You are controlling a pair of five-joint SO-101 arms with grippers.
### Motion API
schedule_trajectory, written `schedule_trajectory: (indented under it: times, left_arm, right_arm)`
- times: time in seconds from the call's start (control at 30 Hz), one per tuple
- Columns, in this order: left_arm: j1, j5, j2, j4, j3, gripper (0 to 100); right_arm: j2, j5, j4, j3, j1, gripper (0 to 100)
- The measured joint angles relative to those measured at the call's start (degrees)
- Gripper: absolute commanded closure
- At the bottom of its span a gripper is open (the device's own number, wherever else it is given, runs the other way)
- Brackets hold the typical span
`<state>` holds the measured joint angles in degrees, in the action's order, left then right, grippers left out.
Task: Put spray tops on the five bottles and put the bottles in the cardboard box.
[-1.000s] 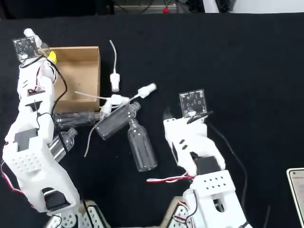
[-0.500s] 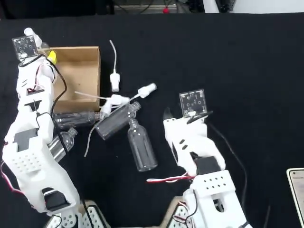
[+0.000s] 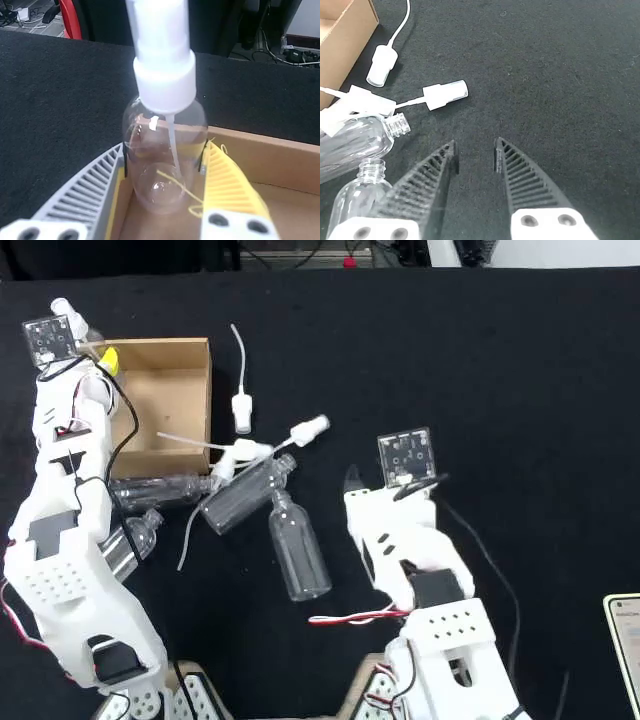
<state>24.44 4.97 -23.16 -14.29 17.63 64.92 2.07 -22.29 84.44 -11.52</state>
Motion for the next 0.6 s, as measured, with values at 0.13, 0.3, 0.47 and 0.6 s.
schedule_trajectory:
  times: [0.13, 0.3, 0.47, 0.6]
  left_arm:
    - [0.0, 0.0, 0.0, 0.0, 0.0, 78]
    - [0.0, 0.0, 0.0, 0.0, 0.0, 74]
    - [0.0, 0.2, 0.0, 0.1, 0.0, 72]
    - [0.0, 0.2, 0.0, 4.7, -0.3, 73]
  right_arm:
    - [0.0, 0.0, 0.0, 0.0, 0.0, 87.7]
    - [0.0, 0.0, 0.0, 0.0, 0.0, 87.7]
    - [0.0, 0.0, 0.0, 0.0, 0.0, 87.7]
    - [0.0, 0.0, 0.0, 0.0, 0.0, 87.7]
